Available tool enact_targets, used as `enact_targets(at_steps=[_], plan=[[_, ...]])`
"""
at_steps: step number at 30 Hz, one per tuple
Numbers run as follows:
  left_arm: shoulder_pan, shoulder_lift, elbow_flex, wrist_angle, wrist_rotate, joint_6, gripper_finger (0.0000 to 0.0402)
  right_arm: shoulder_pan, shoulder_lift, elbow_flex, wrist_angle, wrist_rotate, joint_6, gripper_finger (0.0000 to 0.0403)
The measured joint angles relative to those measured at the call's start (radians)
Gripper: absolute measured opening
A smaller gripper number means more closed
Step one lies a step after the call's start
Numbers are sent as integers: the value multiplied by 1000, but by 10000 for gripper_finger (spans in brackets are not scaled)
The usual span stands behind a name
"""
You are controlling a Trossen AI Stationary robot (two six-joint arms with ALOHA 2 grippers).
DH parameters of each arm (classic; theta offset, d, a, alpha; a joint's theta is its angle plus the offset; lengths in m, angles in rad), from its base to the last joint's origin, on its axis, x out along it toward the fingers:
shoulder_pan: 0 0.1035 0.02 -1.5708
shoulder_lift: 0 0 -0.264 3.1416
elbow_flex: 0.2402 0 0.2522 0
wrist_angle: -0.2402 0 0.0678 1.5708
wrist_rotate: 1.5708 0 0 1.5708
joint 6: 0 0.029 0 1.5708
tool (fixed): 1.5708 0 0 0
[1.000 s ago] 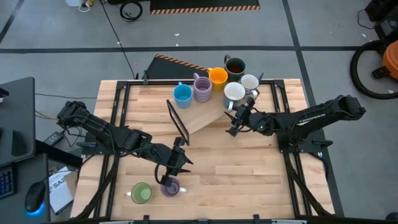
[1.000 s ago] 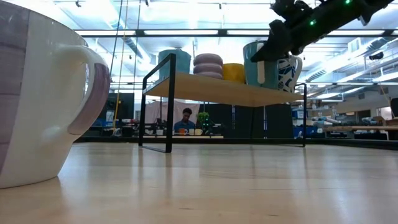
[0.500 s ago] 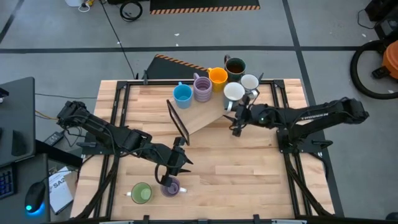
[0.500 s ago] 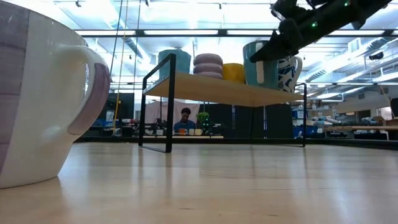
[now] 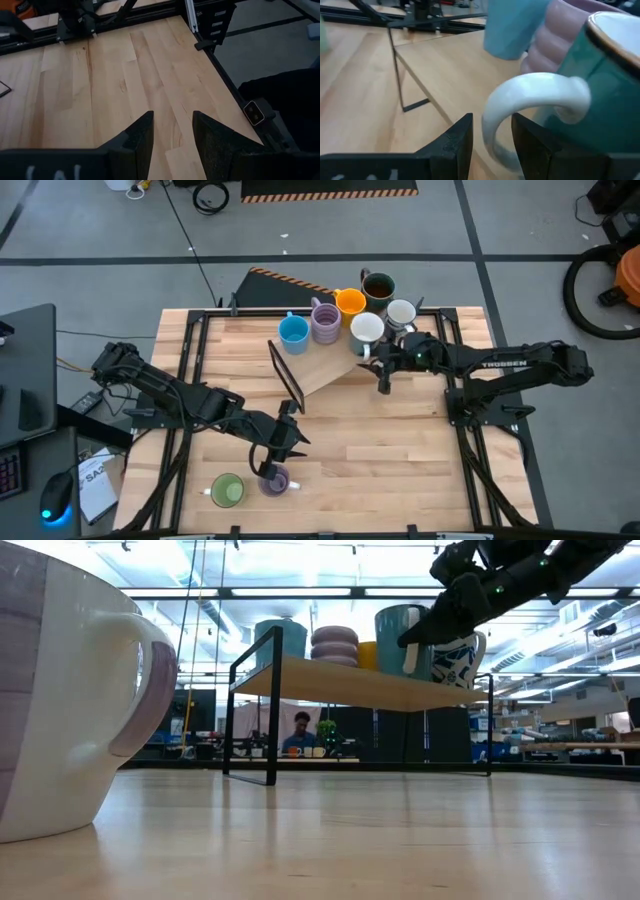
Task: Place coffee mugs
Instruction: Put the light green mug on the shelf
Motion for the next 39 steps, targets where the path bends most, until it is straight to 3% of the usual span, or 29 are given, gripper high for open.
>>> enact_targets(at_steps=[5, 17, 33, 39], plan=[[0, 0, 0, -19, 0, -19, 142, -33, 0, 0, 0, -89, 7, 140], [0, 0, 0, -19, 0, -21, 142, -38, 0, 0, -21, -95, 17, 143], [0, 0, 0, -15, 0, -21, 142, -44, -73, 0, -102, -91, 68, 176], [0, 0, 0, -15, 0, -21, 142, -7, -114, 0, -153, 5, 111, 191]])
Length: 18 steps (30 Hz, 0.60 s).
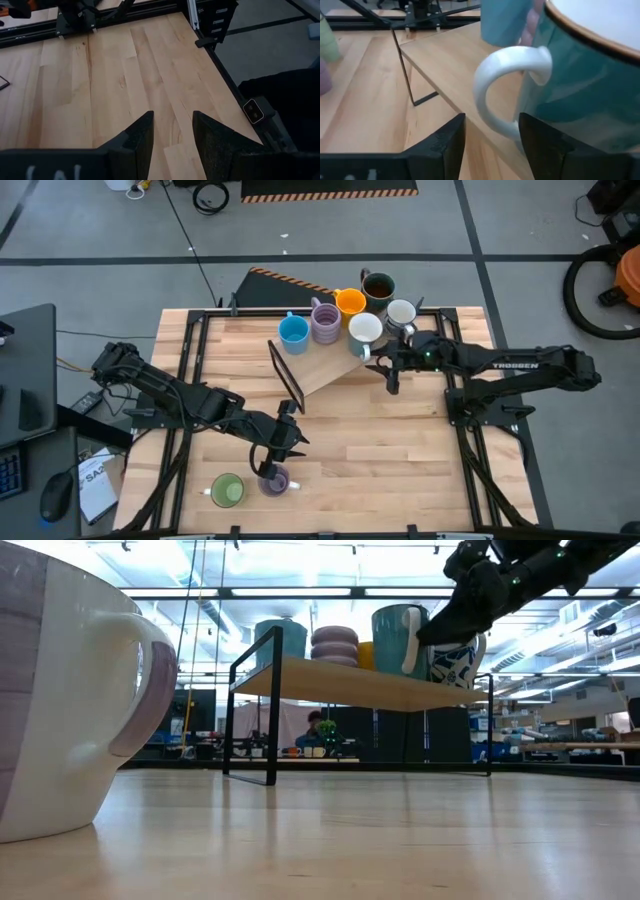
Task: Place coffee mugs
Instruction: Put the light green mug on the shelf
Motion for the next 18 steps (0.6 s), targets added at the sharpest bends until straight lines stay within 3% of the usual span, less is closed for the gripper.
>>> enact_targets(at_steps=[5, 13, 18], plan=[[0, 0, 0, 0, 0, 1, 142, 70, -9, 0, -6, 100, 36, 197], [0, 0, 0, 0, 0, 1, 142, 272, 21, 0, 12, 491, 66, 195], [0, 0, 0, -1, 0, 0, 142, 391, 22, 0, -3, 670, 183, 195]])
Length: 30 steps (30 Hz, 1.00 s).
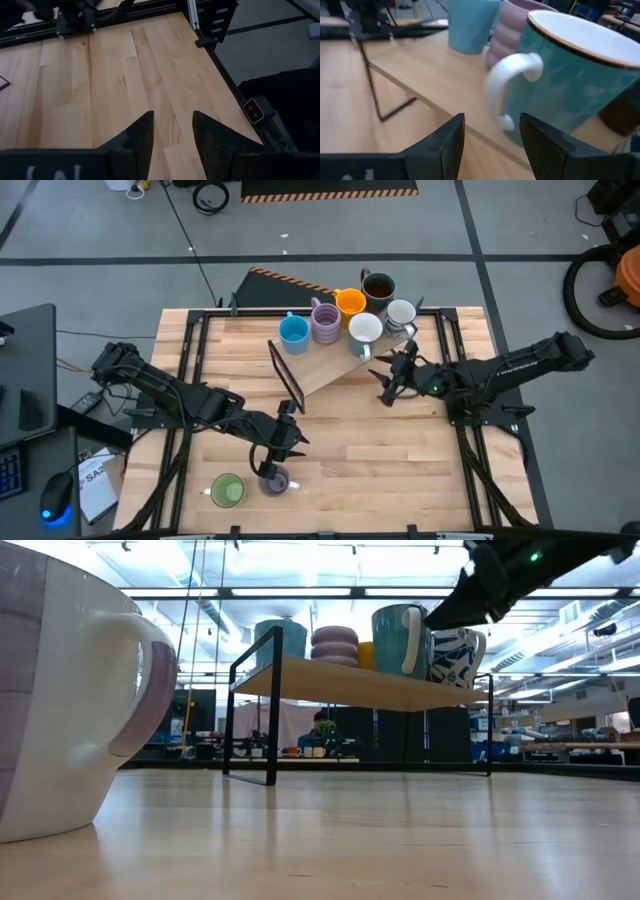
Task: Place coffee mugs
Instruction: Put the light green mug on the shelf
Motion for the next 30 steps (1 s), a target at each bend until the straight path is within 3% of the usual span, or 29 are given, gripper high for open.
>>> enact_targets(at_steps=[8, 17, 23, 30], plan=[[0, 0, 0, 4, 0, 7, 142, 125, 187, -1, 157, 93, 69, 195], [0, 0, 0, 5, 0, 9, 142, 158, 415, 0, 604, 276, -178, 195], [0, 0, 0, 6, 0, 9, 142, 133, 450, 0, 683, 435, -211, 208], [0, 0, 0, 7, 0, 16, 142, 121, 450, 0, 697, 472, -209, 245]])
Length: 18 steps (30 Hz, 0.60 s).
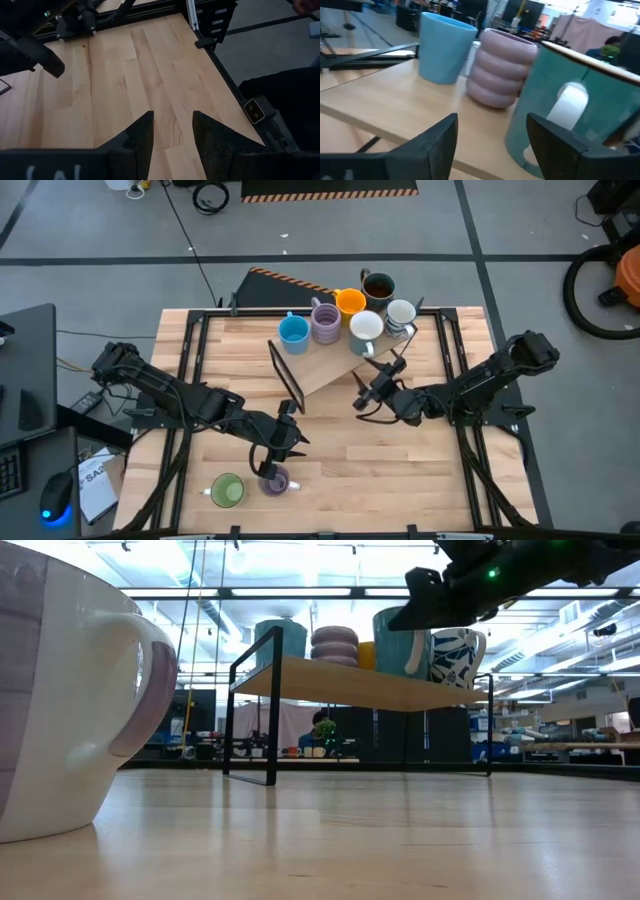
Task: Place coffee mugs
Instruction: Put the light green mug on the shelf
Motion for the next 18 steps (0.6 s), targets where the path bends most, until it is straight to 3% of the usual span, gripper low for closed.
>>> enact_targets(at_steps=[7, 18], plan=[[0, 0, 0, 0, 0, 0, 142, 0, 0, 0, 0, 44, 0, 277], [0, 0, 0, 0, 0, -14, 142, -39, -12, 0, -8, -14, 8, 300]])
